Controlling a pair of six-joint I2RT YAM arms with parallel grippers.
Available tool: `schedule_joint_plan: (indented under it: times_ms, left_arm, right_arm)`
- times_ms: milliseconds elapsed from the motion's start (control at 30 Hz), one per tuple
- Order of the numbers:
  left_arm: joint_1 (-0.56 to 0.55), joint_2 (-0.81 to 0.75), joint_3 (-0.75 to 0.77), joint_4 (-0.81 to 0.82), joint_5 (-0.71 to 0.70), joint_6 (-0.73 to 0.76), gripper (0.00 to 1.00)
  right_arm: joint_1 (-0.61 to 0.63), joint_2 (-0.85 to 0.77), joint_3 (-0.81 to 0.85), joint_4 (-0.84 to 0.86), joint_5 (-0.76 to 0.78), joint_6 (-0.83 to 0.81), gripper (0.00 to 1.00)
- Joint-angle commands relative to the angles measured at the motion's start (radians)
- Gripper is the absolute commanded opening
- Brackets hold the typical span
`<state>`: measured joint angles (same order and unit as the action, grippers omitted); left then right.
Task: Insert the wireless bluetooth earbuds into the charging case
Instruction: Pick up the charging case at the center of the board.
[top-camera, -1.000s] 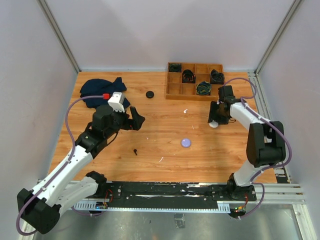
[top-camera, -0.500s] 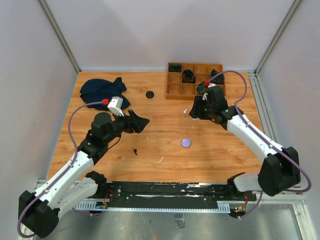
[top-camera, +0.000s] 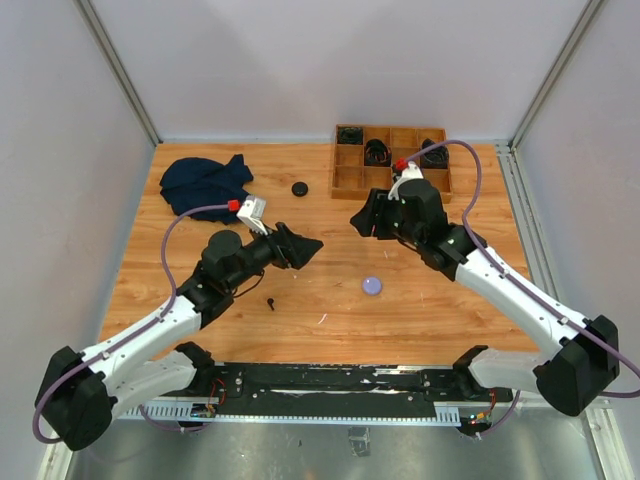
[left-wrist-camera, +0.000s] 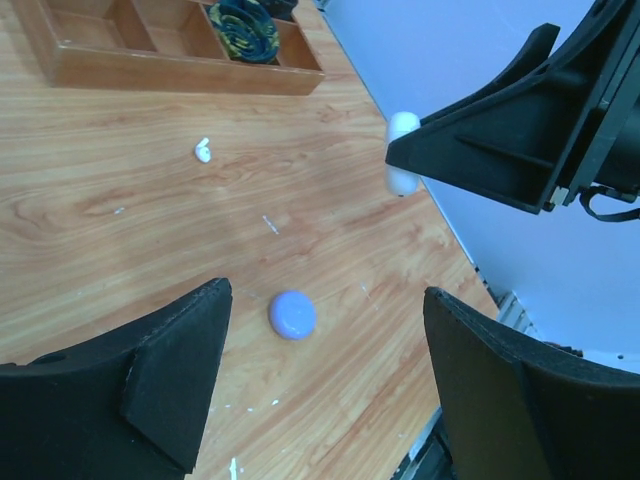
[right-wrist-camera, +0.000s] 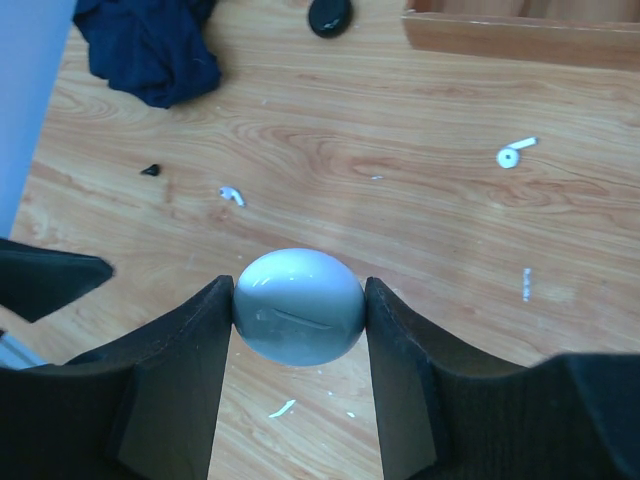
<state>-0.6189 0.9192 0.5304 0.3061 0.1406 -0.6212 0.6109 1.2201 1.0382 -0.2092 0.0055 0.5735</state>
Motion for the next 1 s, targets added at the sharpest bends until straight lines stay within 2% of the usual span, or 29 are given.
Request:
schedule_joint_plan:
  times_ms: [0,300,467,700,967]
  left_arm:
    - [-0.061,0.044,-0.015,0.164,-0.077,-0.021,0.82]
    - [-0.13,0.121,-0.046,0.374,-0.128,-0.025,0.8]
    - [-0.163,0.176,-0.031,0.423,-0.133,-0.018,0.79]
    - [-0.176,0.23,-0.03,0.523,-0.145,-0.022,0.7]
    - [-0.188,0.287,-0.028,0.606,-0.134,-0.044,0.63]
  right_arm:
    - [0.067,-0.039,-0.016,0.07,0.059,0.056,0.44]
    - [0.127,-0.076,-0.046,0.141,0.071,0.108,0.44]
    - [0.159,-0.09,-0.06,0.156,0.105,0.11,0.44]
    - [0.182,-0.109,-0.089,0.19,0.108,0.134,0.44]
    - [0.213,-0.114,-0.106,0.213,0.119,0.153,0.44]
